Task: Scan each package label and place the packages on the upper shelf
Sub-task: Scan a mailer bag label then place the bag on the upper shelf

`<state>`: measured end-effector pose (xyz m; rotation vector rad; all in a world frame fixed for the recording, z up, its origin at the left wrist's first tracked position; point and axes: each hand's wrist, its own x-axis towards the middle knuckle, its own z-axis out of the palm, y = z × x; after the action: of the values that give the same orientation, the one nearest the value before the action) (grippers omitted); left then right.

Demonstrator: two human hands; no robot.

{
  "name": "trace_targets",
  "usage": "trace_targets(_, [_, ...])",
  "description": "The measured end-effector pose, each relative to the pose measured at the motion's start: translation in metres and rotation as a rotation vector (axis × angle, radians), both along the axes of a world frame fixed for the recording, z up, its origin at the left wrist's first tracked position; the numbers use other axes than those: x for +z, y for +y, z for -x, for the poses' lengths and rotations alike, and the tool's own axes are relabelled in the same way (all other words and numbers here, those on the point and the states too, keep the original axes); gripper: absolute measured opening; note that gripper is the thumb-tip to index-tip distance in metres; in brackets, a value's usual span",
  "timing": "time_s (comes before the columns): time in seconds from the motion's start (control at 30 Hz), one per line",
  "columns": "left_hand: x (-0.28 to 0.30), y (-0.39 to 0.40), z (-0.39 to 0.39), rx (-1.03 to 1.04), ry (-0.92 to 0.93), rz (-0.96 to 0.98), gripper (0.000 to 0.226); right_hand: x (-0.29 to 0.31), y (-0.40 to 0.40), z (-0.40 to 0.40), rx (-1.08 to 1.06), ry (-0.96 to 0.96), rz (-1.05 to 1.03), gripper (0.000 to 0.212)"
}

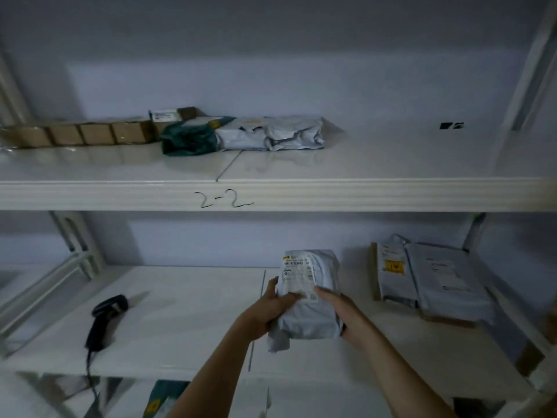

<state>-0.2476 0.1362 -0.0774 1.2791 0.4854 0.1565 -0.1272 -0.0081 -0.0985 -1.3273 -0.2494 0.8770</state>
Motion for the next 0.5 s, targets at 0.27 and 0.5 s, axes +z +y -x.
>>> trace_targets(0.27, [0.0,0.102,0.125,0.234,0.028,-0.038,0.039,0.002,0.122,0.117,0.103,-0.015,0.009,0.043])
trace_targets(0.5, [-0.023,0.189,0.188,0.331,0.12,-0.114,0.028,-0.01,0.216,0.174,0.121,-0.037,0.103,0.053])
